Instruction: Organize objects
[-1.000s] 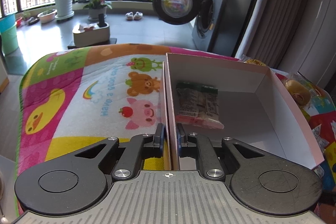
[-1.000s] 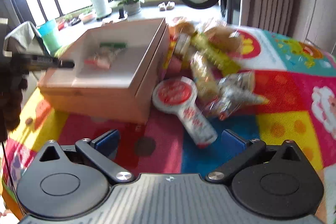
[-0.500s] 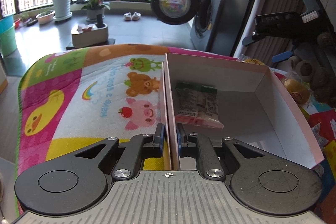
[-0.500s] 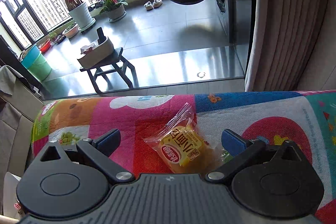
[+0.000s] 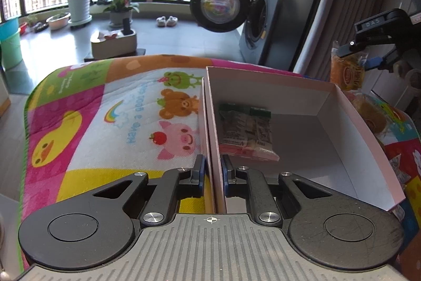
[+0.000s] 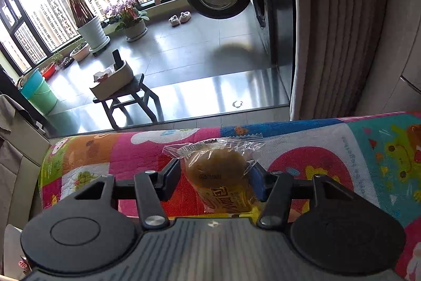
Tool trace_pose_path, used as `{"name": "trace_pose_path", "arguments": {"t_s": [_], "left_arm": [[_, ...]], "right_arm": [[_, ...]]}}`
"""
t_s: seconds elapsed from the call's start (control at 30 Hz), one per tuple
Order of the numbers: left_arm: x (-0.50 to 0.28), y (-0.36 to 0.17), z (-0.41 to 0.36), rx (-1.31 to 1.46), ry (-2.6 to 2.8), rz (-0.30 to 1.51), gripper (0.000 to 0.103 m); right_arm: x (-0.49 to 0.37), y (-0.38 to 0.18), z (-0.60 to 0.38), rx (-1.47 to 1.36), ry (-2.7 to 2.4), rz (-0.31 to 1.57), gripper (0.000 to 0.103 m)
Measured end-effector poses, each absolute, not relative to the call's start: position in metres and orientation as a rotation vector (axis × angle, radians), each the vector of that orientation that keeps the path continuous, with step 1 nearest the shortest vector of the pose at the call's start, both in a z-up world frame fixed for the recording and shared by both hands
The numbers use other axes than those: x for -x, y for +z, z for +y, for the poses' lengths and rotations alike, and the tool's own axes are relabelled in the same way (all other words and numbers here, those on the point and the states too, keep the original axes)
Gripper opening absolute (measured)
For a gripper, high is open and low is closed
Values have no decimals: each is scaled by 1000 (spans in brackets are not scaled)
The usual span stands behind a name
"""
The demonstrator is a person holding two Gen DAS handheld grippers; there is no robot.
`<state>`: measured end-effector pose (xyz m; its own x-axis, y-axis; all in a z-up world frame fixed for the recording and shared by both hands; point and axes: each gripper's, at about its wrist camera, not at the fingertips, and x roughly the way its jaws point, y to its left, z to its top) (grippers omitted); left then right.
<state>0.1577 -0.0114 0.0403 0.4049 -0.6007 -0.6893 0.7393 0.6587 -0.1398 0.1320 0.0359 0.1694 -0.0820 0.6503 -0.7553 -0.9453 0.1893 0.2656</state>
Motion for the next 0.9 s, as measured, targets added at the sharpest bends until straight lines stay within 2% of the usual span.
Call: {"name": "trace_pose_path", "arguments": {"t_s": [0.13, 0.23, 0.43, 0.6, 0.77, 0.9], "left_arm": [[-157, 41, -12, -206, -855, 779, 14], [-155, 42, -11, -210, -860, 781, 15], [-149, 43, -3, -227, -860, 779, 15], [-146, 44, 1, -225, -856, 785, 15], [-143, 44, 5, -218, -847, 794, 14], [-139, 45, 7, -224, -848, 788, 14]], "right_arm": [[-120, 191, -55, 395, 1434, 856, 53], [-112, 196, -121, 354, 1454, 879, 49], [-96, 177, -230, 276, 1472, 958, 49], [-70, 129, -260, 348, 1429, 1066, 49], [-53, 127, -284, 331, 1420, 925, 50], [-53, 119, -278, 311, 1409, 901, 50]]}}
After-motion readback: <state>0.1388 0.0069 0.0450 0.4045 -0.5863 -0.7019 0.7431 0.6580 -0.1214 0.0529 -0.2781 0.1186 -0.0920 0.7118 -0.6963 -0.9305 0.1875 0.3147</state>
